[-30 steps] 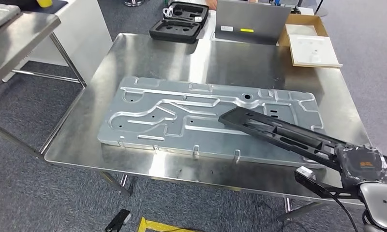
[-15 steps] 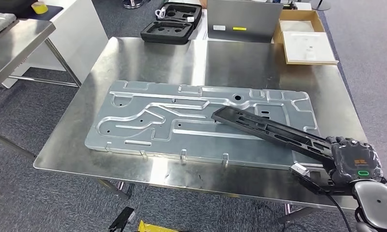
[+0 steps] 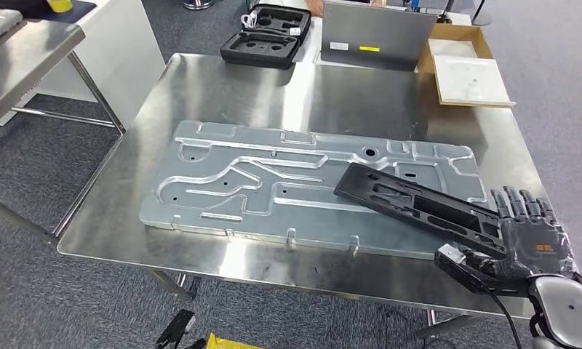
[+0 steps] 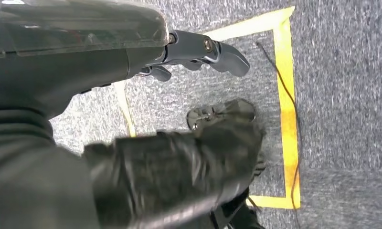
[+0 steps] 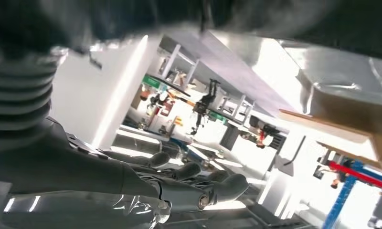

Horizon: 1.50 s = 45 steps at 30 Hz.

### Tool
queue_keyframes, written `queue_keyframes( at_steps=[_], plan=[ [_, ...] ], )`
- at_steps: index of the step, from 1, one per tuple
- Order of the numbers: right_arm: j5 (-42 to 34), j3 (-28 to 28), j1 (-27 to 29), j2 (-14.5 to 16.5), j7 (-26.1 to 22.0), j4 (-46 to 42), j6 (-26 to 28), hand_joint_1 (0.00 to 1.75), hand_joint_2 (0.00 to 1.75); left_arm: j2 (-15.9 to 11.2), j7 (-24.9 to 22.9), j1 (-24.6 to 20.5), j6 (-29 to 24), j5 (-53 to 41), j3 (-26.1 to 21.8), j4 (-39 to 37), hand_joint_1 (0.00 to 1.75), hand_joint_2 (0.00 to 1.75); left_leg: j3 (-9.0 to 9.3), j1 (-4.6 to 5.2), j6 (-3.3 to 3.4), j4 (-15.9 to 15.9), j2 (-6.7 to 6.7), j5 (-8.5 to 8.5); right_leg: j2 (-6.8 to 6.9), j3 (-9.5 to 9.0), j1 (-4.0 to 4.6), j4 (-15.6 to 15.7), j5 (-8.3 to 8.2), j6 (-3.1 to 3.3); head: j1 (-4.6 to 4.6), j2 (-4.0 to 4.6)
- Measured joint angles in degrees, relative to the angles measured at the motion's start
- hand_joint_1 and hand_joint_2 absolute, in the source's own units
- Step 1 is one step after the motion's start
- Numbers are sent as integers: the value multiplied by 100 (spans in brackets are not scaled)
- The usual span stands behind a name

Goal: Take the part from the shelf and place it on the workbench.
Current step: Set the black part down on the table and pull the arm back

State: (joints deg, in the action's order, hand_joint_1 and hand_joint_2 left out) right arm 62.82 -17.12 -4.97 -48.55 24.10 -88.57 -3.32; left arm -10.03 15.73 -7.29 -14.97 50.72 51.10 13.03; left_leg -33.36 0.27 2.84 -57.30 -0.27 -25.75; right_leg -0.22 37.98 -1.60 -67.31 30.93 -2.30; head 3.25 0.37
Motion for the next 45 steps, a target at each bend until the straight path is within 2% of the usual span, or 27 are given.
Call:
queue_keyframes(
  at_steps=[2, 3, 4, 6, 8, 12, 14, 16, 18, 19, 20, 22, 24, 27, 28, 29, 30, 32, 33, 34, 35, 37, 39, 40, 42, 44, 45],
  plan=[
    [-2, 37, 48, 40, 3, 14, 35, 0, 0, 0, 5, 7, -13, 4, 0, 0, 0, 0, 0, 11, 19, -10, 1, -9, 0, 299, 0, -605, 225, -15, 2, -1],
    [-4, 47, 76, 61, 3, 19, 49, 0, 0, 1, 5, 11, -25, 5, 0, 0, 0, 0, -1, 15, 20, -23, 2, -13, 1, 364, -2, -720, 220, -21, 3, -1],
    [-2, 58, 97, 76, 3, 23, 56, 0, 0, 1, 5, 12, -39, 4, 0, 0, 0, 0, -2, 13, 16, -47, 1, -20, 3, 333, -5, -639, 122, -27, 3, -1],
    [22, 98, 113, 91, 3, 25, 55, 0, 0, 2, 22, 13, -72, -17, 0, 0, 0, 0, -14, 2, -19, -130, -3, -58, 8, 20, -18, 13, -221, -37, 2, -1],
    [68, 139, 128, 96, 5, 24, 38, 0, 0, -1, 54, 7, -105, -61, 0, 0, 0, 0, -57, 17, -74, -229, -15, -104, 1, -238, -5, 536, -412, -3, 8, 0],
    [123, 162, 190, 110, 28, 23, 8, 0, 0, -7, 87, 9, -133, -92, 0, 0, 0, 0, -128, 33, -168, -294, -24, -127, -11, -224, 3, 619, -477, 142, 28, -1],
    [125, 168, 198, 121, 58, 23, -10, 0, 0, -5, 95, 8, -149, -91, 0, 0, 0, 0, -233, 20, -234, -575, -14, -396, -1, -182, -10, 634, -526, 221, 47, 0],
    [103, 178, 211, 126, 93, 23, -17, 0, 0, -2, 102, 6, -175, -91, 0, 0, 0, 0, -446, 3, -289, -1236, -5, -863, 7, -115, -1, 636, -578, 264, 65, 0],
    [39, 200, 232, 139, 109, 24, -8, 0, 0, 1, 105, 9, -216, -91, 0, 0, 0, 0, -566, -3, -294, -1752, -5, -1133, 12, -32, 19, 635, -641, 277, 67, 0],
    [-35, 219, 247, 145, 114, 24, 11, 0, 0, 2, 102, 9, -249, -93, 0, 0, 0, 0, -485, 0, -272, -1722, -5, -1109, 12, 8, 34, 634, -675, 279, 68, 0],
    [-145, 247, 265, 152, 120, 24, 49, 0, 0, 3, 95, 8, -291, -96, 0, 0, 0, 0, -288, 11, -231, -1466, -5, -995, 12, 45, 49, 635, -710, 280, 68, -1],
    [-514, 346, 299, 170, 146, 20, 228, 0, 0, -3, 67, -3, -412, -104, 0, 0, 0, 0, 264, 57, -105, -616, 4, -733, 13, 89, 66, 642, -784, 271, 63, -1],
    [-997, 488, 320, 226, 172, 12, 513, 0, 0, -8, 48, -19, -539, -102, -2, 0, 0, 0, 542, 113, -13, -103, 23, -602, 22, 94, 46, 675, -861, 221, 68, -1],
    [-1741, 682, 367, 345, 157, -47, 968, 0, 0, -9, 130, -1, -614, -6, -27, 0, 0, 0, 509, 143, 44, 29, 32, -437, 36, 85, 19, 771, -987, 114, 80, 0],
    [-2034, 748, 386, 383, 124, -83, 1143, 0, 0, -6, 195, 14, -602, 51, -38, 0, 0, 0, 495, 132, 63, 98, 41, -341, 34, 101, 25, 755, -917, 92, 75, 0],
    [-2348, 812, 400, 425, 79, -125, 1307, 0, 0, -3, 264, 27, -581, 102, -48, 0, 0, 0, 468, 115, 82, 166, 51, -239, 29, 135, 35, 659, -750, 80, 64, 0],
    [-2696, 873, 406, 473, 16, -168, 1468, 0, 0, 1, 319, 33, -557, 150, -58, 0, 0, 0, 421, 104, 88, 202, 62, -155, 25, 201, 42, 432, -473, 71, 47, -1],
    [-3510, 967, 415, 571, -155, -272, 1768, 0, 0, 7, 357, 45, -522, 219, -82, 0, 0, 0, 265, 95, 105, 184, 74, -34, 19, 345, 35, -262, 84, 41, 23, -1],
    [-3999, 1007, 422, 629, -267, -339, 1929, 0, 0, 9, 318, 52, -510, 245, -93, 0, 0, 0, 172, 91, 98, 155, 76, 12, 19, 371, 27, -571, 206, 19, 18, -1],
    [-4493, 1043, 430, 689, -396, -412, 2085, 0, 0, 11, 248, 60, -494, 259, -99, 0, 0, 0, 78, 83, 85, 114, 78, 52, 21, 322, 14, -729, 189, -5, 17, 0],
    [-4983, 1084, 439, 753, -539, -499, 2244, 0, 0, 13, 165, 68, -474, 270, -106, 0, 0, 0, -21, 68, 66, 60, 79, 82, 23, 180, -5, -682, 67, -32, 16, 0],
    [-5741, 1187, 470, 874, -827, -691, 2568, 0, 0, 10, 33, 80, -440, 299, -129, -1, 0, 0, -222, 36, 15, -99, 78, 119, 29, -315, -51, -99, -125, -105, 16, 0],
    [-6180, 1338, 566, 1007, -1062, -917, 2979, 0, 0, -8, -31, 88, -444, 332, -154, -3, 0, 0, -382, 33, -53, -267, 59, 145, 18, -716, -43, 498, -53, -92, 14, -2],
    [-6338, 1424, 646, 1075, -1149, -1024, 3183, 0, 0, -16, -57, 95, -452, 341, -162, -4, 0, 0, -428, 41, -88, -313, 43, 172, 10, -782, -28, 629, 23, -54, 14, -2],
    [-6632, 1594, 838, 1210, -1293, -1200, 3538, 0, 0, -27, -122, 127, -461, 340, -171, -7, 0, 87, -466, 40, -151, -334, 12, 235, 16, -739, -22, 656, -16, 68, 8, -2],
    [-6721, 1753, 995, 1337, -1406, -1342, 3844, 0, 0, -38, -206, 162, -460, 323, -174, -10, 0, 175, -547, 16, -225, -465, 2, 45, 30, -652, -30, 662, -114, 179, 20, -1],
    [-6672, 1836, 1064, 1397, -1437, -1414, 3993, 0, 0, -43, -245, 171, -461, 314, -175, -11, 0, 175, -612, 0, -263, -666, 2, -195, 35, -588, -36, 669, -173, 221, 31, 0]
  ],
)
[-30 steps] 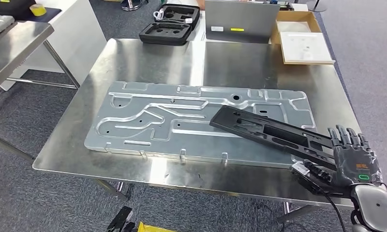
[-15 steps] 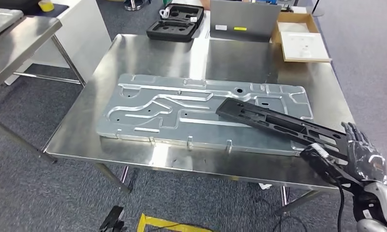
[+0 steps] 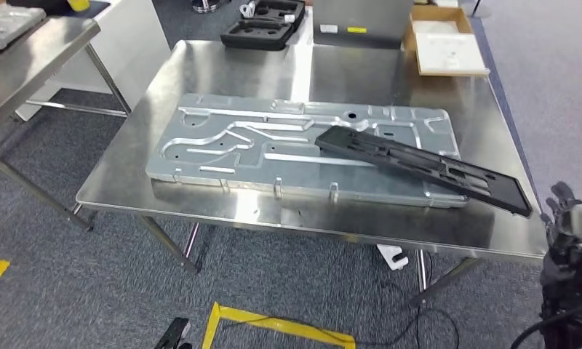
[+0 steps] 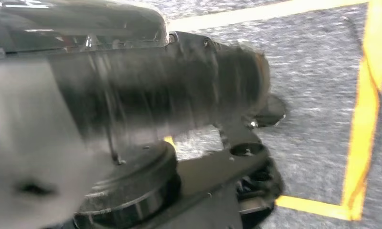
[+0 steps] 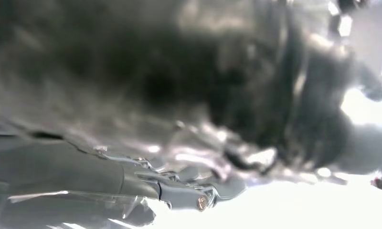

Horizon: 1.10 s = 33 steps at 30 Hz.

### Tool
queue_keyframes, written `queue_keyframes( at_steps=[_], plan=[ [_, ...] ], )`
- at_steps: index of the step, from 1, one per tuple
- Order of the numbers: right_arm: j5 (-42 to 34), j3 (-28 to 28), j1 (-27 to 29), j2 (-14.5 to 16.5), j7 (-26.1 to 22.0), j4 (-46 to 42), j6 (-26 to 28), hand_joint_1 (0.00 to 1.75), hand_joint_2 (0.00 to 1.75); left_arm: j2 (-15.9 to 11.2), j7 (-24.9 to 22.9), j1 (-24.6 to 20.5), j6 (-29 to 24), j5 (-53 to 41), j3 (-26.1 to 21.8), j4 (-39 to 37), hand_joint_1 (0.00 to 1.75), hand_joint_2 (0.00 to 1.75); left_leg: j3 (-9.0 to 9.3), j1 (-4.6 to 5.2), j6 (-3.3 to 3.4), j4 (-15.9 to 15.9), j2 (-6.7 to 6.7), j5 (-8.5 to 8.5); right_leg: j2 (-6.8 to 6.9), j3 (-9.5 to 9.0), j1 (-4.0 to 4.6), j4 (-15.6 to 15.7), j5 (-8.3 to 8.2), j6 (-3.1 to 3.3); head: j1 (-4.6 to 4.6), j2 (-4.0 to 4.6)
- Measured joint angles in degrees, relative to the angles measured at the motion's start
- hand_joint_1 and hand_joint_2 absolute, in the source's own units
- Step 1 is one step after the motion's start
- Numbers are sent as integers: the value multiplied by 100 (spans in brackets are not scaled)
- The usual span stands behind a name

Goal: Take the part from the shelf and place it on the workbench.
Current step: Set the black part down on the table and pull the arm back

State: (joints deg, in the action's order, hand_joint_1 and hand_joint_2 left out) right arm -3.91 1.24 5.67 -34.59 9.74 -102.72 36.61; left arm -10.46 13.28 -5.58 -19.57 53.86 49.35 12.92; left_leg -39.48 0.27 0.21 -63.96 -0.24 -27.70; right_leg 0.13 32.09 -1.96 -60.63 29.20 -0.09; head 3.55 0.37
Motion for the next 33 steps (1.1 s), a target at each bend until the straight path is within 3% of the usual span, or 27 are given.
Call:
queue_keyframes(
  at_steps=[2, 3, 4, 5, 7, 9, 11, 13, 14, 15, 16, 18, 19, 20, 22, 23, 25, 26, 28, 29, 30, 33],
  plan=[
    [164, 184, 128, 122, -21, -138, 233, 0, 0, 1, -46, -1, -7, -10, 0, 0, 0, 175, -137, -22, -56, -650, 3, -555, 0, 139, 7, -5, -120, 36, 20, 0],
    [219, 273, 194, 187, -21, -196, 296, 0, 0, 1, -55, -3, -13, -10, 0, 0, 0, 175, -167, -29, -66, -964, 3, -708, 0, 221, 13, -7, -181, 42, 22, 0],
    [222, 359, 261, 257, -22, -253, 328, 0, 0, 1, -56, -4, -18, -4, 0, 0, 0, 175, -131, -31, -64, -1148, 3, -724, -1, 303, 21, -9, -243, 43, 22, -1],
    [152, 439, 331, 325, -31, -315, 338, 0, 0, 1, -51, -4, -21, 2, 0, 0, 0, 175, -11, -31, -50, -1154, 3, -625, -2, 381, 29, -11, -302, 42, 22, -1],
    [-190, 625, 460, 473, -105, -466, 345, 0, 0, -1, -30, -12, -26, 14, -1, 0, 0, 175, 510, -17, 26, -614, -6, -345, -10, 512, 45, -10, -419, 29, 22, -1],
    [-805, 853, 548, 637, -327, -632, 343, 0, 0, -10, -5, -33, -35, 19, -3, 0, 0, 175, 1130, 20, 117, 239, -17, -370, -16, 574, 53, 8, -529, -12, 18, -2],
    [-1381, 1054, 624, 784, -616, -775, 341, 0, 0, -19, -14, -48, -45, 15, -9, 0, 0, 175, 1378, 65, 164, 685, -21, -467, -13, 566, 36, 70, -643, -80, 28, -2],
    [-1700, 1245, 710, 908, -840, -904, 342, 0, 0, -19, -114, -46, -53, -9, -15, -2, 0, 175, 1320, 65, 205, 771, 4, -337, -21, 567, 25, 131, -725, -151, 32, -1],
    [-1821, 1369, 742, 979, -922, -971, 343, 0, 0, -18, -190, -44, -58, -27, -15, -3, 0, 175, 1283, 51, 238, 808, 24, -258, -25, 598, 28, 99, -645, -175, 23, -2],
    [-1956, 1507, 766, 1054, -992, -1039, 342, 0, 0, -17, -267, -41, -62, -47, -15, -4, 0, 175, 1225, 36, 281, 845, 48, -165, -30, 649, 34, -33, -444, -191, 2, -1],
    [-2094, 1646, 786, 1130, -1041, -1101, 339, 0, 0, -15, -332, -40, -65, -64, -15, -4, 0, 175, 1157, 29, 313, 854, 71, -90, -30, 718, 33, -286, -141, -199, -14, -1],
    [-2360, 1879, 841, 1251, -1101, -1221, 307, 0, 0, -13, -423, -39, -67, -83, -15, -4, 0, 175, 978, 39, 357, 830, 89, 41, -30, 848, 42, -986, 409, -222, -38, -1],
    [-2468, 1972, 872, 1308, -1120, -1279, 285, 0, 0, -13, -448, -39, -66, -88, -15, -4, 0, 175, 872, 43, 354, 802, 97, 102, -30, 861, 41, -1279, 480, -235, -41, -1],
    [-2546, 2050, 900, 1362, -1134, -1331, 267, 0, 0, -12, -462, -39, -65, -92, -15, -4, 0, 175, 762, 45, 346, 765, 104, 157, -29, 808, 39, -1428, 411, -246, -40, -1],
    [-2689, 2224, 944, 1472, -1146, -1432, 245, 0, 0, -12, -465, -40, -55, -101, -15, -4, 0, 175, 530, 36, 312, 647, 112, 242, -26, 436, 29, -1171, 81, -263, -39, -1],
    [-2814, 2312, 958, 1525, -1147, -1478, 201, 0, 0, -14, -457, -40, -46, -104, -15, -4, 0, 175, 421, 38, 287, 566, 111, 269, -23, 136, 30, -782, 47, -267, -40, -1],
    [-3344, 2484, 991, 1646, -1162, -1572, -22, 0, 0, -19, -406, -40, -28, -91, -15, -4, 0, 175, 271, 48, 228, 423, 105, 320, -29, -326, 53, -61, 184, -227, -35, -1],
    [-3730, 2565, 1012, 1713, -1190, -1612, -217, 0, 0, -22, -351, -40, -22, -71, -15, -4, 0, 175, 233, 57, 199, 389, 101, 356, -31, -410, 68, 128, 271, -191, -33, 0],
    [-4408, 2710, 1057, 1844, -1299, -1663, -609, 0, 0, -36, -192, -29, -26, -14, -16, -5, 0, 175, 201, 54, 141, 383, 93, 435, -21, -342, 69, 161, 227, -99, -33, 0],
    [-4566, 2783, 1066, 1892, -1360, -1680, -730, 0, 0, -45, -111, -20, -43, 7, -16, -5, 0, 175, 168, 44, 107, 350, 88, 382, -13, -296, 62, 157, 173, -52, -30, 0],
    [-4610, 2859, 1076, 1932, -1405, -1697, -781, 0, 0, -55, -44, -14, -71, 25, -17, -6, 0, 175, 119, 32, 66, 233, 83, 208, -3, -237, 52, 163, 111, -8, -20, 0],
    [-4451, 3090, 1091, 2008, -1380, -1753, -700, 0, 0, -85, 32, -11, -155, 56, -17, -7, 0, 175, -54, -17, -42, -634, 75, -658, 2, -8, 39, 162, -93, 56, 20, 0]
  ],
)
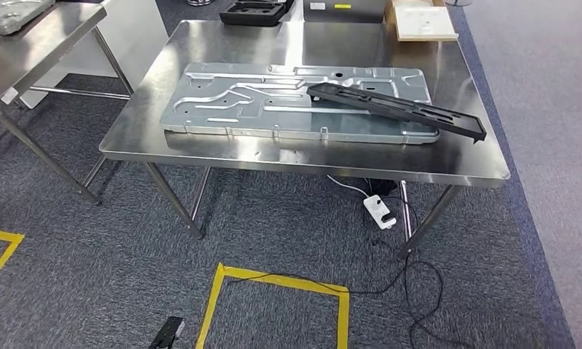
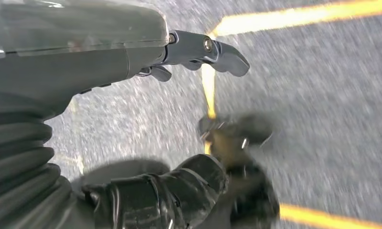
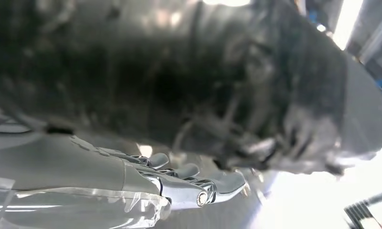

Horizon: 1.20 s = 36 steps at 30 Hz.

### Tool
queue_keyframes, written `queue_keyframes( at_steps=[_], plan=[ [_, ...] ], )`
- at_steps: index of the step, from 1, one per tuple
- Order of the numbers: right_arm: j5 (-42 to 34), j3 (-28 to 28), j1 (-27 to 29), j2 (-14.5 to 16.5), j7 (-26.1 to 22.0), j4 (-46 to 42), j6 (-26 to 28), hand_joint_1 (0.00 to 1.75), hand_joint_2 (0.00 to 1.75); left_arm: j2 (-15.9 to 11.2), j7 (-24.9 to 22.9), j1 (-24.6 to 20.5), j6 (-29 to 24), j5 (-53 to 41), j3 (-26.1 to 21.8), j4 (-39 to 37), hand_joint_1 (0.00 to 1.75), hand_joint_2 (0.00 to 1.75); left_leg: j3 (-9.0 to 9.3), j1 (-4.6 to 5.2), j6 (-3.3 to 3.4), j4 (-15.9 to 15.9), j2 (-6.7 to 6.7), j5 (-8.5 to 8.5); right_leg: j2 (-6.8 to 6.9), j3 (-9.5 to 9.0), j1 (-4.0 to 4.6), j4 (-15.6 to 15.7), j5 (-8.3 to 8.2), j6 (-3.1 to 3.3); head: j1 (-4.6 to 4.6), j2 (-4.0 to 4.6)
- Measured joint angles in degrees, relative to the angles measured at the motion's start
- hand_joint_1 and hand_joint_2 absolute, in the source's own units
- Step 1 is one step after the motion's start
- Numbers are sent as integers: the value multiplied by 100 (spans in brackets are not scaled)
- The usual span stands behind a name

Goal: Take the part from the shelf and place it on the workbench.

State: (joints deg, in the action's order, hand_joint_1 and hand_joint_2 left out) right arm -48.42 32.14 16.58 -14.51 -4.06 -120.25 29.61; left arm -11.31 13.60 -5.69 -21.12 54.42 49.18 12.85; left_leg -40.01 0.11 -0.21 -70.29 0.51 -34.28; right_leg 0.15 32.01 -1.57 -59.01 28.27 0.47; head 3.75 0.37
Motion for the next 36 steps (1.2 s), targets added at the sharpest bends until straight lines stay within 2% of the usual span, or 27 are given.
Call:
queue_keyframes(
  at_steps=[1, 2, 3, 5, 7, 9, 11, 12, 13, 15, 16, 17, 18, 19, 20, 21, 22, 24, 26, 27, 29, 31, 32, 33, 34, 35, 36],
  plan=[
    [54, 62, 1, 28, 39, -11, 33, 0, 0, -10, -21, -2, -11, 9, 0, 0, 0, 175, -8, -10, -18, -292, -1, -130, -4, 84, 1, -5, -70, 0, 5, 0],
    [95, 115, 4, 59, 81, -18, 56, 0, 0, -17, -54, -3, -16, 31, -1, 0, 0, 175, 46, -16, -25, -459, -1, -115, -7, 173, 1, -13, -141, -6, 5, 0],
    [129, 159, 11, 90, 119, -26, 77, 0, 0, -20, -92, -5, -17, 68, -1, 0, 0, 175, 181, -18, -22, -445, -3, 16, -10, 257, 0, -21, -207, -15, 5, 0],
    [208, 208, 29, 140, 168, -56, 126, 0, 0, -19, -163, -8, -18, 174, -4, 0, 0, 175, 668, -18, 7, 65, -8, 336, -11, 405, -1, -32, -323, -41, 5, 0],
    [304, 221, 48, 187, 195, -123, 194, 0, 0, -15, -250, -20, -28, 245, -9, 0, 0, 175, 1265, 5, 67, 933, -26, 302, -6, 483, 5, -25, -433, -93, 2, 0],
    [375, 220, 61, 239, 216, -189, 264, 0, 0, -11, -347, -34, -48, 255, -29, 0, 0, 175, 1521, 44, 133, 1426, -44, 170, 6, 502, 3, 16, -551, -163, 2, 0],
    [405, 215, 83, 280, 206, -229, 333, 0, 0, -8, -419, -35, -63, 219, -58, 0, 0, 175, 1441, 46, 217, 1474, -32, 271, 6, 514, -3, 53, -614, -234, -4, -1],
    [412, 213, 98, 296, 184, -242, 355, 0, 0, -6, -440, -34, -68, 196, -67, 0, 0, 175, 1389, 38, 266, 1491, -19, 343, -1, 546, -1, -1, -514, -257, -11, -1],
    [417, 211, 111, 311, 157, -253, 370, 0, 0, -4, -446, -34, -74, 168, -71, 0, 0, 175, 1319, 28, 319, 1510, -2, 426, -6, 599, 0, -156, -297, -270, -32, -1],
    [425, 197, 139, 344, 98, -261, 379, 0, 0, -2, -382, -37, -84, 112, -74, 0, 0, 175, 1141, 34, 385, 1500, 18, 562, -10, 738, 6, -775, 337, -270, -68, -1],
    [434, 180, 161, 364, 64, -263, 384, 0, 0, -2, -313, -39, -88, 65, -75, 0, 0, 175, 1043, 47, 401, 1482, 23, 631, -10, 784, 9, -1143, 547, -271, -81, -2],
    [452, 154, 186, 385, 23, -265, 393, 0, 0, -2, -230, -41, -88, 15, -75, 0, 0, 175, 941, 60, 406, 1459, 25, 698, -10, 783, 13, -1424, 603, -273, -85, -1],
    [489, 118, 212, 406, -29, -267, 411, 0, 0, -2, -143, -42, -87, -38, -75, 0, 0, 175, 830, 72, 403, 1426, 25, 766, -10, 712, 15, -1561, 510, -271, -85, -1],
    [540, 75, 241, 424, -86, -271, 433, 0, 0, -2, -65, -44, -81, -79, -75, 0, 0, 175, 712, 80, 394, 1380, 23, 827, -9, 541, 17, -1487, 326, -262, -84, -1],
    [605, 28, 270, 438, -142, -282, 457, 0, 0, -2, -10, -46, -74, -101, -75, 0, 0, 175, 598, 83, 380, 1324, 20, 877, -9, 286, 21, -1231, 171, -245, -84, 0],
    [673, -20, 299, 447, -198, -299, 476, 0, 0, -2, 13, -47, -63, -112, -74, 0, 0, 175, 492, 92, 362, 1256, 16, 916, -8, -29, 35, -834, 125, -228, -84, -1],
    [735, -65, 327, 454, -250, -328, 482, 0, 0, -2, -23, -49, -44, -115, -74, 0, 0, 175, 410, 99, 339, 1195, 12, 948, -8, -326, 49, -398, 189, -208, -81, -1],
    [874, -172, 379, 461, -332, -388, 470, 0, 0, -2, -207, -51, 9, -120, -74, 0, 0, 175, 321, 106, 282, 1132, 9, 1031, -8, -598, 89, 124, 372, -175, -78, -1],
    [1070, -346, 423, 466, -378, -425, 472, 0, 0, -2, -375, -39, 52, -127, -74, 0, 0, 175, 281, 95, 211, 1126, 1, 1100, 0, -539, 83, 197, 325, -115, -86, -1],
    [1169, -460, 429, 468, -392, -436, 500, 0, 0, 1, -402, -29, 61, -135, -74, 0, 0, 175, 242, 85, 172, 1077, -9, 1018, 9, -488, 70, 203, 264, -71, -89, 0],
    [1275, -676, 418, 468, -426, -443, 603, 0, 0, 10, -334, -23, 56, -164, -73, 0, 0, 175, 120, 46, 91, 707, -23, 542, 28, -351, 46, 215, 125, 3, -71, -1],
    [1213, -813, 417, 463, -490, -444, 708, 0, 0, 18, -190, -32, 43, -207, -72, 0, 0, 175, 1, 6, 25, 62, -25, 16, 33, -188, 47, 203, -5, 29, -43, -1],
    [1131, -850, 432, 462, -525, -444, 731, 0, 0, 22, -120, -34, 36, -227, -72, 0, 0, 175, -11, -12, 2, -223, -24, -76, 35, -103, 46, 187, -68, 23, -42, 0],
    [1042, -869, 457, 458, -550, -443, 729, 0, 0, 30, -71, -35, 28, -244, -72, 0, 0, 175, 25, -27, -15, -393, -24, -43, 36, -16, 42, 166, -125, 14, -40, 0],
    [951, -878, 499, 452, -568, -441, 708, 0, 0, 42, -38, -35, 20, -255, -72, 0, 0, 175, 141, -41, -26, -408, -24, 96, 36, 81, 37, 138, -182, 1, -36, 0],
    [875, -879, 554, 443, -576, -435, 668, 0, 0, 58, -25, -36, 11, -254, -72, 0, 0, 175, 368, -53, -28, -199, -25, 276, 37, 173, 30, 104, -233, -18, -35, -1],
    [816, -879, 609, 430, -570, -426, 621, 0, 0, 75, -30, -40, 4, -244, -72, 0, 0, 175, 703, -60, -15, 203, -30, 357, 37, 260, 27, 66, -280, -43, -33, -1]
  ],
)
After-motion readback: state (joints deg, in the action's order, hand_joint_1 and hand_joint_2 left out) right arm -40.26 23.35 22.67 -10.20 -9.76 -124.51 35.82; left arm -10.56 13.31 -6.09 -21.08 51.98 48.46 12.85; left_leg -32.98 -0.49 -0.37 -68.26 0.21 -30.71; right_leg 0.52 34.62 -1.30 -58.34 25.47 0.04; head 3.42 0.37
